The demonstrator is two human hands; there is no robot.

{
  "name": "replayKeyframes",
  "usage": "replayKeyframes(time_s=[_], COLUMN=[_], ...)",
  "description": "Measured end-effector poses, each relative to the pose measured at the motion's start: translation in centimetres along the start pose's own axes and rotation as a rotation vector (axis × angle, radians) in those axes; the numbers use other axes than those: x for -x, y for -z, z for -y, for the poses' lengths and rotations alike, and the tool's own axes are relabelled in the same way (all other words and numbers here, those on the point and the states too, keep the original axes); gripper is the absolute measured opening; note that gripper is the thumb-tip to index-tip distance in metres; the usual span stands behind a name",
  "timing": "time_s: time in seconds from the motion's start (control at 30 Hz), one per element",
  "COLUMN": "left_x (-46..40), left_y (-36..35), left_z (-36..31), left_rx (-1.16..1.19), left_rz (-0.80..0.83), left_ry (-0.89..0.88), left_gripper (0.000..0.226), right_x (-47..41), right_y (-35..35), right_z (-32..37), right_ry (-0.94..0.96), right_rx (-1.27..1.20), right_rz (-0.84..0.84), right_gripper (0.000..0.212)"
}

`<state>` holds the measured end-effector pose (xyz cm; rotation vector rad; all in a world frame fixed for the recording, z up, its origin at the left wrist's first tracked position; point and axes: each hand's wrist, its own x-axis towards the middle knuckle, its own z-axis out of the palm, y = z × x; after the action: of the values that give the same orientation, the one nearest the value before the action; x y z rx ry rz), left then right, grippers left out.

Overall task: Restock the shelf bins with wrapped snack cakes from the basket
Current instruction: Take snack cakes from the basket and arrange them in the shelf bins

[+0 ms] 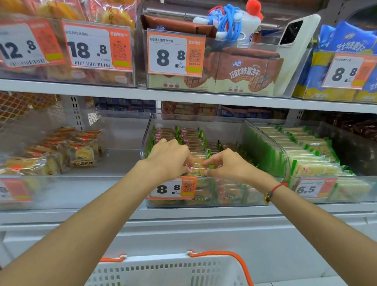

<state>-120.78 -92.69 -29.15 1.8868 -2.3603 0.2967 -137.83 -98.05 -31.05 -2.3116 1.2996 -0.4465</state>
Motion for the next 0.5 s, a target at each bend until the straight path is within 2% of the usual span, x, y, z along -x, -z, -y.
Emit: replayKeyframes(time_s=[0.1,0.17,0.27,0.4,0.5], left_x=[0.1,0.7,2.7,6.8,10.3], left_y=[0.1,-0.1,-0.1,-0.4,-1.7], left_z=[-0.1,0.0,0.0,-0.4,-0.6], left_rx=[-0.045,-0.037,0.07,0.272,0.456], left_rz=[0.031,-0.006,-0.179,-0.422,-0.481], left_ry=[-0.03,-0.043,-0.026,0.046,0.144], left_gripper=[0.03,0.031,0.035,0.03,0.024], right_x=[0.4,1.1,2.7,5.4,7.1], right_y=[0.1,0.0,0.1,-0.5,-2.3], right_z=[-0.1,-0.2,-0.2,0.2,0.5], right_ry=[0.011,0.015,0.035,0.158,0.246], right_rx=[0.024,0.026,0.001,-0.033,-0.097], right_rz=[0.015,-0.032,-0.159,-0.446,-0.421], right_gripper=[0.03,0.028,0.031,0.023,0.016])
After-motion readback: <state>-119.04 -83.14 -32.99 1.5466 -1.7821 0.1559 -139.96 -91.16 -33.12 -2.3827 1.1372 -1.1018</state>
